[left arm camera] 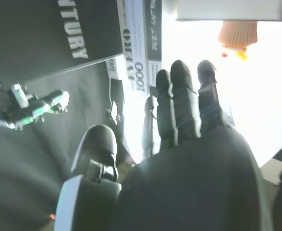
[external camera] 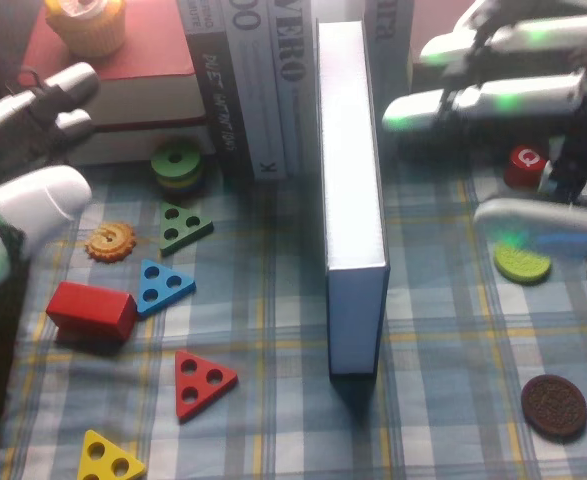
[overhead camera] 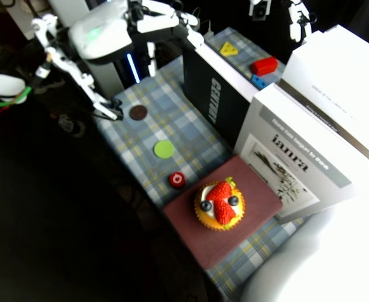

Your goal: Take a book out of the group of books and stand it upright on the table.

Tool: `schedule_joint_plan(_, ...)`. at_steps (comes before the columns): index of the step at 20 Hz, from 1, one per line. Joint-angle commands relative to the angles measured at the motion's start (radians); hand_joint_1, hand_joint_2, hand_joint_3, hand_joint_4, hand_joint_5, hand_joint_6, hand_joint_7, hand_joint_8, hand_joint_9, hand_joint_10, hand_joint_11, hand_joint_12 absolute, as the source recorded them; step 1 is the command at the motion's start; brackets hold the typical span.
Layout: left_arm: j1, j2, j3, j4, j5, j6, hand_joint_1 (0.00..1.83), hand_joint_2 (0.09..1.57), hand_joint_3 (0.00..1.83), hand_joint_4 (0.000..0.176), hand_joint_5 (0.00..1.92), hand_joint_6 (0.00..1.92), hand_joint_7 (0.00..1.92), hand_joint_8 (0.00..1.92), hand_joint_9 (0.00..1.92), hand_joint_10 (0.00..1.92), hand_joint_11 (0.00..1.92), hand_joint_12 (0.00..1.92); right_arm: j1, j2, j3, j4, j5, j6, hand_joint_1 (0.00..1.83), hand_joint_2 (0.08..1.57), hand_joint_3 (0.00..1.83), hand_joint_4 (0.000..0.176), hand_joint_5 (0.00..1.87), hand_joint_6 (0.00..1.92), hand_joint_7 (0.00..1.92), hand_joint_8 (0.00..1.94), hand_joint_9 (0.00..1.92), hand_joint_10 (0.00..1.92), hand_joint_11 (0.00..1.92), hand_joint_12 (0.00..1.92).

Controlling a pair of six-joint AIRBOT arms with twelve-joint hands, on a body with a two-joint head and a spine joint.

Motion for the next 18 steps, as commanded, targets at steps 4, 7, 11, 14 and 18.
schedule_joint_plan(4, -0.006, -0.031, 0.058, 0.01, -0.247, -0.19, 0.02, 1.43, 0.01, 0.073, 0.25, 0.0, 0.3, 0.0, 0.21, 0.0, 0.0, 0.27, -0.028, -0.04, 0.053, 0.143, 0.146, 0.049, 0.1, 1.34, 0.0, 0.075, 0.66, 0.01, 0.67, 0.0, 0.65, 0.0, 0.2, 1.04)
schedule_joint_plan(7, -0.006, -0.071, 0.118, 0.032, -0.301, -0.365, 0.1, 1.38, 0.0, 0.072, 0.13, 0.0, 0.19, 0.0, 0.11, 0.0, 0.02, 0.05, -0.047, -0.036, 0.073, 0.197, 0.177, 0.073, 0.34, 1.37, 0.01, 0.072, 0.36, 0.0, 0.33, 0.0, 0.27, 0.01, 0.01, 0.41)
schedule_joint_plan(11, -0.019, -0.113, 0.172, 0.042, -0.363, -0.53, 0.31, 1.28, 0.0, 0.054, 0.08, 0.0, 0.18, 0.0, 0.15, 0.0, 0.06, 0.05, -0.102, -0.05, 0.078, 0.276, 0.322, 0.077, 0.47, 1.36, 0.0, 0.022, 0.36, 0.0, 0.4, 0.0, 0.39, 0.01, 0.19, 0.3)
schedule_joint_plan(14, -0.062, -0.113, 0.18, 0.073, -0.364, -0.534, 0.45, 1.29, 0.0, 0.095, 0.08, 0.01, 0.08, 0.0, 0.02, 0.0, 0.0, 0.0, -0.128, -0.05, 0.067, 0.293, 0.445, 0.077, 0.6, 1.38, 0.0, 0.0, 0.36, 0.0, 0.4, 0.0, 0.46, 0.0, 0.24, 0.46)
schedule_joint_plan(18, -0.154, -0.11, 0.188, 0.148, -0.364, -0.514, 0.22, 1.34, 0.01, 0.115, 0.11, 0.01, 0.03, 0.0, 0.0, 0.0, 0.0, 0.0, -0.095, -0.051, 0.056, 0.287, 0.478, 0.066, 0.71, 1.28, 0.0, 0.0, 0.9, 0.03, 0.53, 0.01, 0.43, 0.01, 0.03, 0.68)
